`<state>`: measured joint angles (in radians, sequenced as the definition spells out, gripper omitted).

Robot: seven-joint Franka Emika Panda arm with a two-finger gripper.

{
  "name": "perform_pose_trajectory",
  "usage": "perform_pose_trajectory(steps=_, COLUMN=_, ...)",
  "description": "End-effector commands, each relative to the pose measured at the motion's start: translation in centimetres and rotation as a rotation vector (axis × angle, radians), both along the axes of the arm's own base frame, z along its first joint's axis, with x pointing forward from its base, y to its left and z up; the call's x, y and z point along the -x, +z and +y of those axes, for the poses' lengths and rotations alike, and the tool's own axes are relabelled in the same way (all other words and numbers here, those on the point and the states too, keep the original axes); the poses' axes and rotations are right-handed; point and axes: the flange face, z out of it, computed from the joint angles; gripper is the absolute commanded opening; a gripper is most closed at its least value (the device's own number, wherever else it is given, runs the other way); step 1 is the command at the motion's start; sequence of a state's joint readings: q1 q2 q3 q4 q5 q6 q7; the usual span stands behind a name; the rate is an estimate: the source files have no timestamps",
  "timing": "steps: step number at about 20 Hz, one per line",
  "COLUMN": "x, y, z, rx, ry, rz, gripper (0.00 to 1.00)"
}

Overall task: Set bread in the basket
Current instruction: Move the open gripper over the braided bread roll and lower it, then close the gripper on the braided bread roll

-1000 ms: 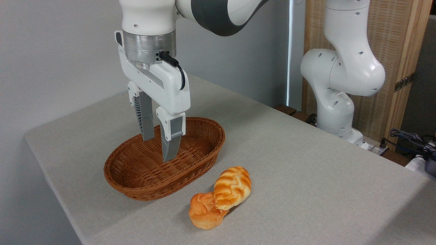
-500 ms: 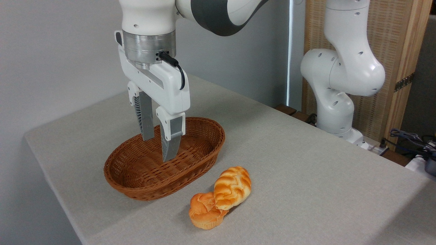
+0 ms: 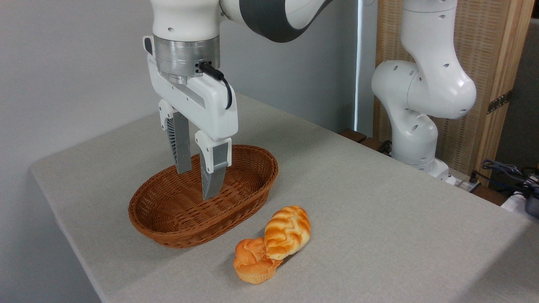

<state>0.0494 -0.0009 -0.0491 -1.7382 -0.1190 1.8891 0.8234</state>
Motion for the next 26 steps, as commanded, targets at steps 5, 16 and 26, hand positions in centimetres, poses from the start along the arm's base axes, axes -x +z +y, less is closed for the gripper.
perform_pose_trajectory(steps=5, x=3.9, y=-1.6, z=4.2, rx=0.018, ry=0.067, rz=0.040, gripper=1.00)
perform_pose_trajectory(steps=16, x=6.1, y=-9.2, z=6.0, rx=0.017, ry=0.098, rz=0.154, gripper=1.00)
perform_pose_trajectory(steps=26, x=6.5, y=-11.7, z=8.6, rx=0.015, ry=0.142, rz=0.144, gripper=1.00)
